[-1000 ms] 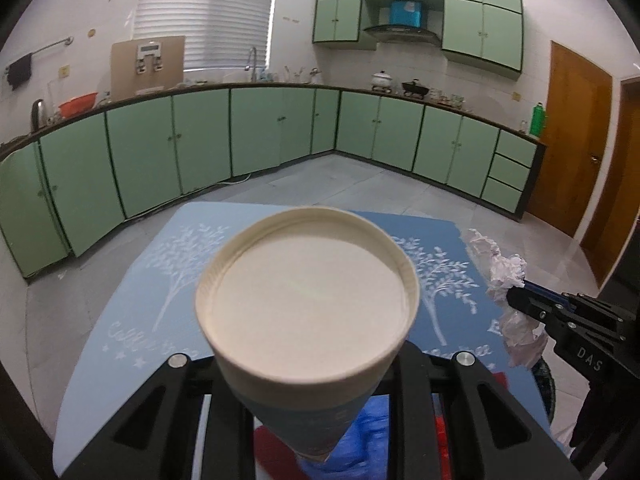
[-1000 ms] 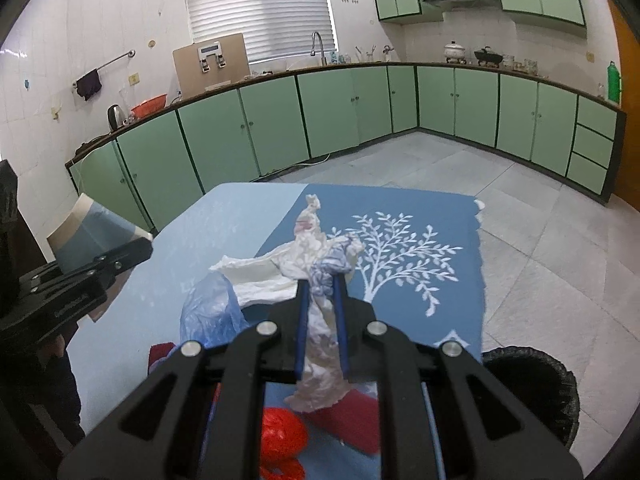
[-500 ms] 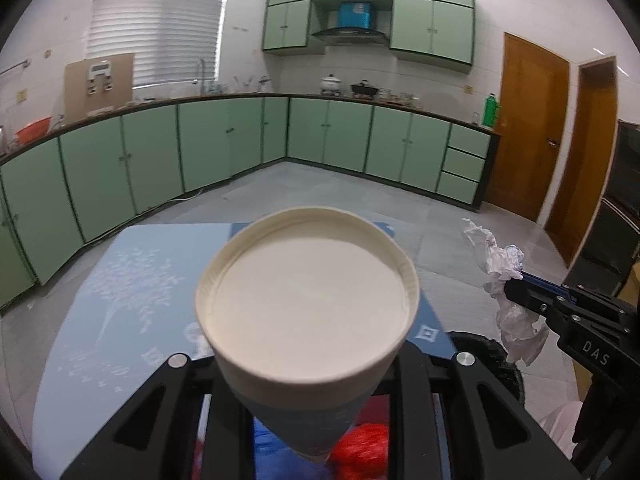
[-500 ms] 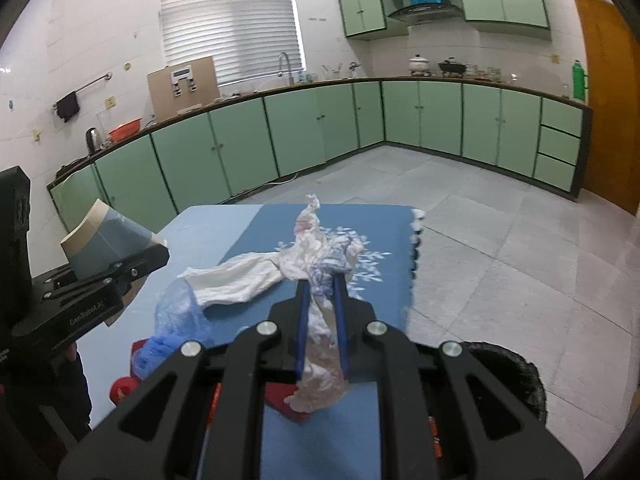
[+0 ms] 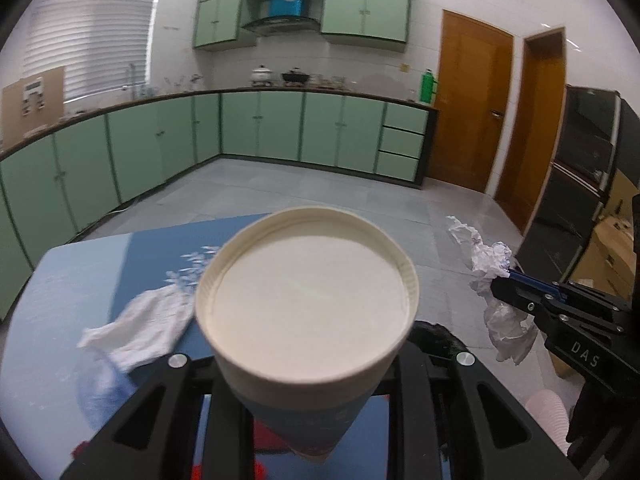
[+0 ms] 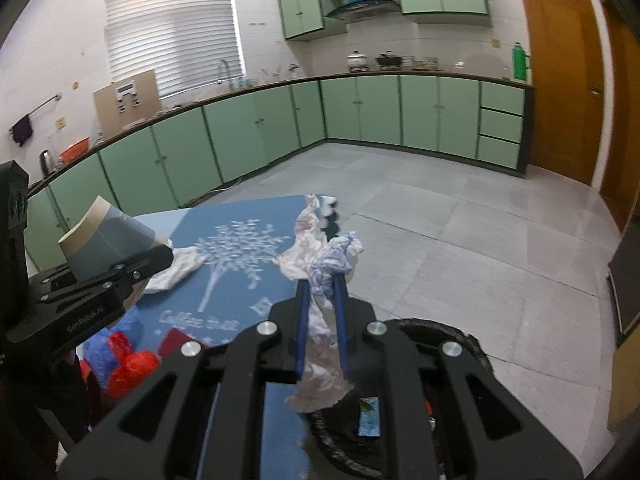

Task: Collect trash
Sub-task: 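Carry the white cup and tissue over the black bin with both grippers, then open both grippers to drop the cup and tissue into the bin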

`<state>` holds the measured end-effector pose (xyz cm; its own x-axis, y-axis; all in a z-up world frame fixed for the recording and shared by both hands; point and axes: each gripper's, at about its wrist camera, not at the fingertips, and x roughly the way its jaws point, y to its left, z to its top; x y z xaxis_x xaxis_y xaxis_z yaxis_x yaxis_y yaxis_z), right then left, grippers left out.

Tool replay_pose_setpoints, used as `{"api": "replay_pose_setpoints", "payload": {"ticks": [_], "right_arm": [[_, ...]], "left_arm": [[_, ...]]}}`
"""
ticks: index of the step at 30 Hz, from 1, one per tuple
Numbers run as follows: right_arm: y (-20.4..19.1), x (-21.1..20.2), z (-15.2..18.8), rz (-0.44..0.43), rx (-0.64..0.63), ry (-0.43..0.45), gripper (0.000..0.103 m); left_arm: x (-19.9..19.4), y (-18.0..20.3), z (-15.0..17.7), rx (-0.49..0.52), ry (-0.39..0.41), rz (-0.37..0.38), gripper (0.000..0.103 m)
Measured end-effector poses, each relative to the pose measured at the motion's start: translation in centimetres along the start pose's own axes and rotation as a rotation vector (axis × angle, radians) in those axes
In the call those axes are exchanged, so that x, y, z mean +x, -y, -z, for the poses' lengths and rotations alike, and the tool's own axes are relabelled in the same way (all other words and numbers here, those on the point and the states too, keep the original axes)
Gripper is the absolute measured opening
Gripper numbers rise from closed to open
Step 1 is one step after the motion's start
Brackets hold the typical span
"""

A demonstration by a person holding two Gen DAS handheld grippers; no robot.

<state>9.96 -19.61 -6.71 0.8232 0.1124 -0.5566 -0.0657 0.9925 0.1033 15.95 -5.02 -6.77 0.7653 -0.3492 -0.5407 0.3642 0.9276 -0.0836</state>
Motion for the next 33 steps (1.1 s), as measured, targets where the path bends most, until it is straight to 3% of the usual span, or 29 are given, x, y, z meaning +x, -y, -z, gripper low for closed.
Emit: {"api": "replay_pose_setpoints", "payload": {"ticks": [10, 18, 33], "right_arm": [[6.6, -0.3, 2.7, 0.107, 0.086, -0.023, 0.011], [10.7, 1.0, 4.9, 0.153, 0.149, -0.069, 0.011], [14.2, 5.7, 7.3, 0.184, 0.235, -0.153, 0.011]], "left_arm": [[5.0, 6.7, -0.2, 0.081, -0.031, 0.123, 0.024], [8.3, 9.5, 1.1, 0.092, -0.077, 0.193, 0.024], [13.9, 11.6, 2.6, 0.101, -0.175, 0.195, 0.026]]}}
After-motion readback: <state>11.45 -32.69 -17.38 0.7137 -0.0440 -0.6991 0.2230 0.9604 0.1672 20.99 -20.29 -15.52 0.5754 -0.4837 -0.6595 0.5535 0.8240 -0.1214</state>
